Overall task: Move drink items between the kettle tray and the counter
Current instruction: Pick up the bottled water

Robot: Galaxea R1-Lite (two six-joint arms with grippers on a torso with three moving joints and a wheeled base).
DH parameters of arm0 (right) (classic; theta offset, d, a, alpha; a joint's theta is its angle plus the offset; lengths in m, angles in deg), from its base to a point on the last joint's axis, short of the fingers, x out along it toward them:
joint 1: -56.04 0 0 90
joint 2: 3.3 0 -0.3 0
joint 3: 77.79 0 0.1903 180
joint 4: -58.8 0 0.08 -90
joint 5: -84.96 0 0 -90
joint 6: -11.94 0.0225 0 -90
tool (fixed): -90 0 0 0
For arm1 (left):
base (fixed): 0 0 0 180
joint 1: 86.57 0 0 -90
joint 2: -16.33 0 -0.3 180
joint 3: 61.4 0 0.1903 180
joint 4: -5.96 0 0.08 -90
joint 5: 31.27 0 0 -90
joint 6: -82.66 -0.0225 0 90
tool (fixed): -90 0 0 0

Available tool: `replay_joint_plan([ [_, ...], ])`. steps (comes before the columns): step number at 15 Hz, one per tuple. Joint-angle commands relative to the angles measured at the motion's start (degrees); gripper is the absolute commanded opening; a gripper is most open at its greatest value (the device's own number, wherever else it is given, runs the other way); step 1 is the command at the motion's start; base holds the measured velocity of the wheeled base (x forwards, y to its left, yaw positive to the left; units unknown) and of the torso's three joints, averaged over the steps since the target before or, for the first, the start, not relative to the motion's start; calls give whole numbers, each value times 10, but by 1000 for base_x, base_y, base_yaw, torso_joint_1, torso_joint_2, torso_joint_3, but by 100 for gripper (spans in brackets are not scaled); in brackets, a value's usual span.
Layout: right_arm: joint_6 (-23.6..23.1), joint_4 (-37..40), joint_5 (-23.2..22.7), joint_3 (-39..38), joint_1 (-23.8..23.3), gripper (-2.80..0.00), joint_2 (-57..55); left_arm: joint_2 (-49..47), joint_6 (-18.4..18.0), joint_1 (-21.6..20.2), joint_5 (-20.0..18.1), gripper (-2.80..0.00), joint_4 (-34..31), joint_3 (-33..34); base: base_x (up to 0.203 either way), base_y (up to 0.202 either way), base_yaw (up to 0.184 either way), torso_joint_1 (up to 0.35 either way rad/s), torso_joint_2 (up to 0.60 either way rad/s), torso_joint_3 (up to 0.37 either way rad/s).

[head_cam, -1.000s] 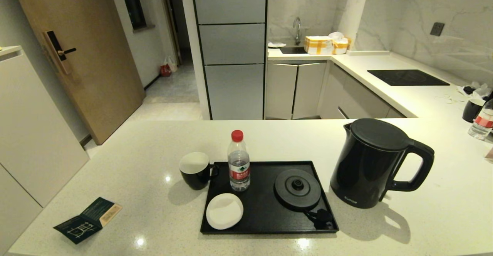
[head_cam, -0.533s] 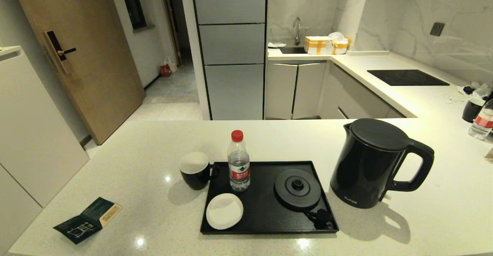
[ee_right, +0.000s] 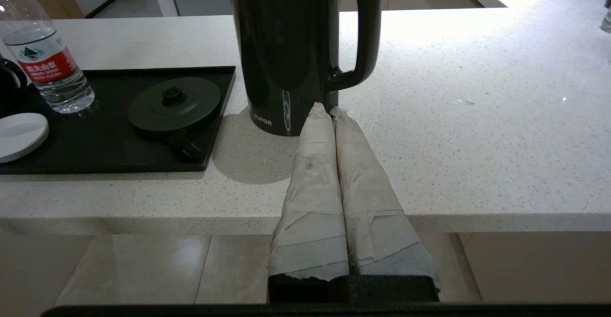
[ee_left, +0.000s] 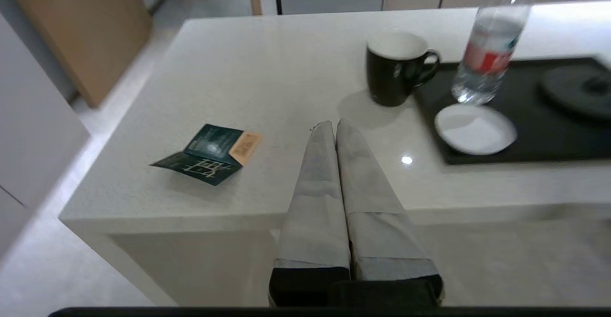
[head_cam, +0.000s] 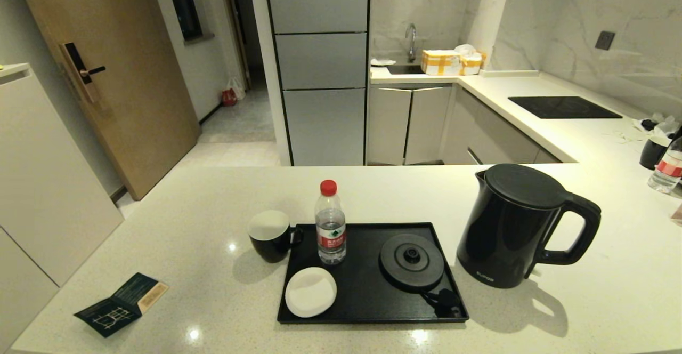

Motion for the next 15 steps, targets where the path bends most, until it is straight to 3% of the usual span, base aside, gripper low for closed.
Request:
replay_joint_plan([
  [1,0,0,0,-1,0,-280,-1,-94,27,1,-2,-280,-47,-110,0,0,0,0,0,0],
  [3,0,0,0,-1,0,-280,-1,-223,41,11,-57,-280,-120,-216,0,0,0,0,0,0],
  [4,0,0,-1,-1,0,-280,-1,-310,29,15,-89,-280,-144,-244,0,0,0,0,0,0],
  [5,0,0,0,-1,0,-280,-1,-394,12,20,-119,-80,-163,-264,0,0,0,0,0,0],
  [6,0,0,0,-1,0,-280,-1,-466,-7,28,-150,0,-171,-280,0,0,0,0,0,0],
  [8,0,0,0,-1,0,-280,-1,-564,-44,45,-214,0,-183,-310,0,0,0,0,0,0],
  [9,0,0,-1,-1,0,-280,0,-608,-51,60,-229,0,-158,-309,0,0,0,0,0,0],
  [10,0,0,-1,-1,0,-280,0,-673,-57,76,-242,0,-87,-303,0,0,0,0,0,0],
  [15,0,0,-1,-1,0,-280,-1,-1001,-48,159,-271,0,469,-279,0,0,0,0,0,0],
])
